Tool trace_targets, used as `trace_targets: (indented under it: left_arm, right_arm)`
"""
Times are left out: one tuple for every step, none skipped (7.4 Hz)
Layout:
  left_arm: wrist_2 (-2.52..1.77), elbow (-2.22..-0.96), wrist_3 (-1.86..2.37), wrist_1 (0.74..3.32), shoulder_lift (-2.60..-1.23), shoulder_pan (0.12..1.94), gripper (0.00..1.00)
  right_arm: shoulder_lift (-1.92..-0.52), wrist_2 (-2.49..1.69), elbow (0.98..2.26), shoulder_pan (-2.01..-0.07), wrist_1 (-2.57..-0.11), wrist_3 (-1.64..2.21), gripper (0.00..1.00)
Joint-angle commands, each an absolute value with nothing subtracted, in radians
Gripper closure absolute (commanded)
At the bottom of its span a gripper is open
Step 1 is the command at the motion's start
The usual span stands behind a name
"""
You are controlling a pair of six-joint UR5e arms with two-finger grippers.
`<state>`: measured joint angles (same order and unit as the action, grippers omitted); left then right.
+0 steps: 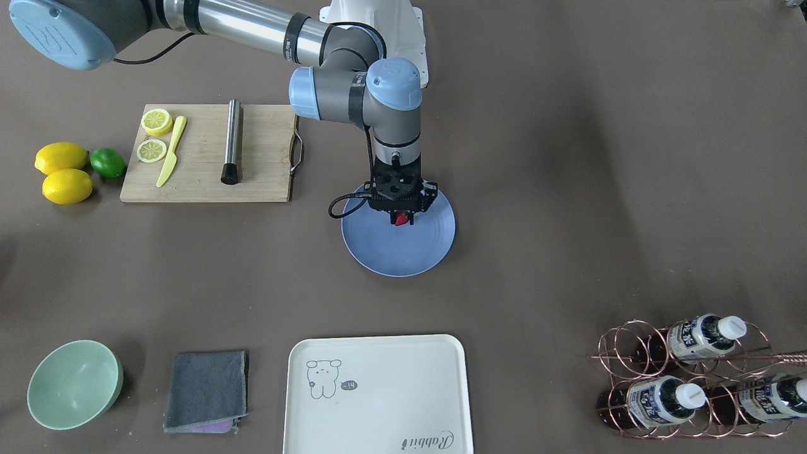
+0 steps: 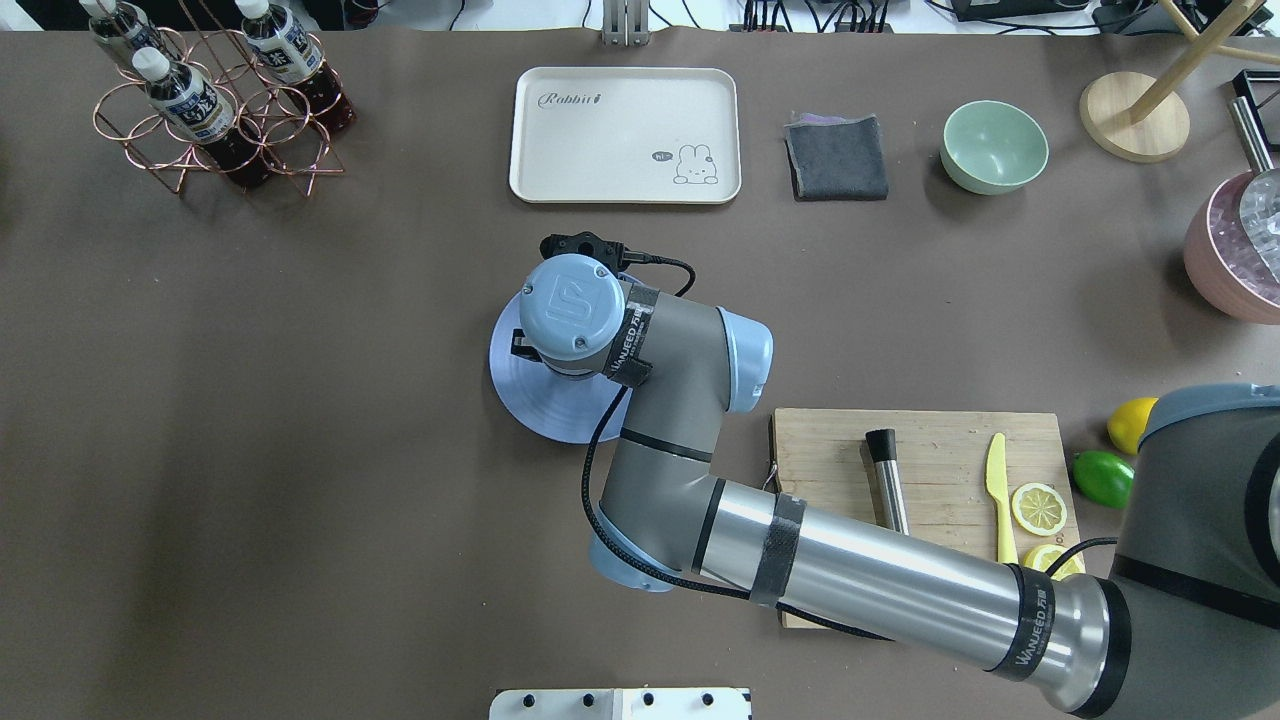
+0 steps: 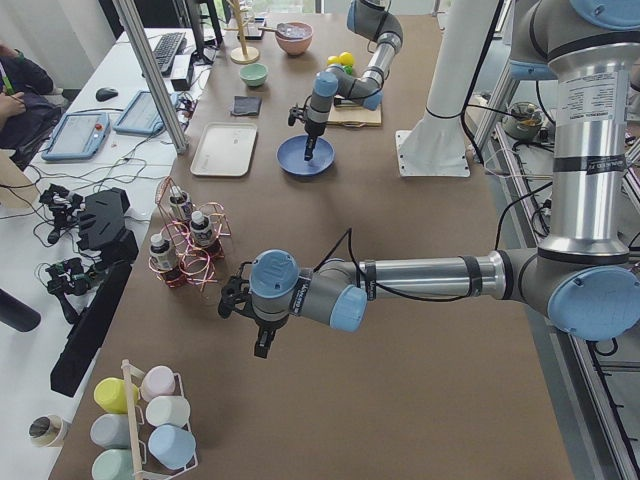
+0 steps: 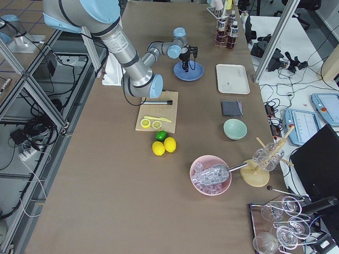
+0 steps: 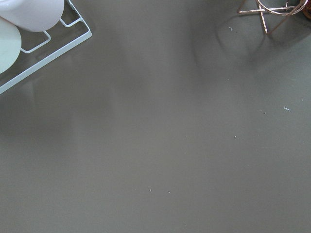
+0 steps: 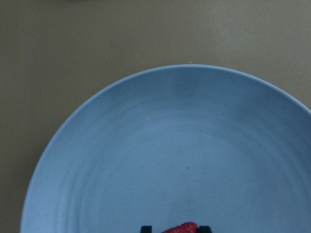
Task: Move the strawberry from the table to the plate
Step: 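Carry the strawberry with the right gripper over the blue plate and lower it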
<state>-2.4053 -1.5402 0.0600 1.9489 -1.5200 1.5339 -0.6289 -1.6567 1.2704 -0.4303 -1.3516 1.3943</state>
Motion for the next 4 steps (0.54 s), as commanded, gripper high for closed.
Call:
trace_targets:
  left_arm:
    - [-2.405, -1.539, 0.06, 1.95, -1.52, 1.534, 0.02]
    - [-2.405, -1.539, 0.06, 1.948, -1.52, 1.534, 0.02]
    - [-2.405, -1.539, 0.06, 1.948, -1.522, 1.534, 0.02]
    - [-2.405, -1.539, 0.06, 1.948, -1.52, 1.535, 0.02]
  right_arm:
    - [-0.629, -1.657, 1.27, -0.436, -1.35, 1.394, 0.23]
    - [-0.629, -1.661, 1.27, -0.448, -1.35, 1.387, 0.03]
    - [-0.629, -1.667, 1.272, -0.457, -1.35, 1.382, 0.01]
    - [-0.626, -1.67, 1.281, -0.475, -1.35, 1.353, 0.01]
